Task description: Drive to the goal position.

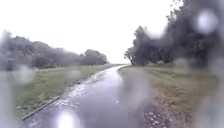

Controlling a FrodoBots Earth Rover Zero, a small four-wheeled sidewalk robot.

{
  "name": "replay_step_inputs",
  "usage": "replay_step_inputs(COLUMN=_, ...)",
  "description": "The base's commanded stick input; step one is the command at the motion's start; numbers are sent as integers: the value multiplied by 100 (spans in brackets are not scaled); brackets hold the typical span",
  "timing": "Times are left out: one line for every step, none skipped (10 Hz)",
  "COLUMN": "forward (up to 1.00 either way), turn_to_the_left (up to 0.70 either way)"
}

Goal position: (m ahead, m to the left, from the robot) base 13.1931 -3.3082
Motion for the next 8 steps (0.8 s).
replay_step_inputs(forward=85, turn_to_the_left=0)
replay_step_inputs(forward=85, turn_to_the_left=0)
replay_step_inputs(forward=85, turn_to_the_left=0)
replay_step_inputs(forward=85, turn_to_the_left=0)
replay_step_inputs(forward=85, turn_to_the_left=0)
replay_step_inputs(forward=85, turn_to_the_left=0)
replay_step_inputs(forward=85, turn_to_the_left=0)
replay_step_inputs(forward=85, turn_to_the_left=0)
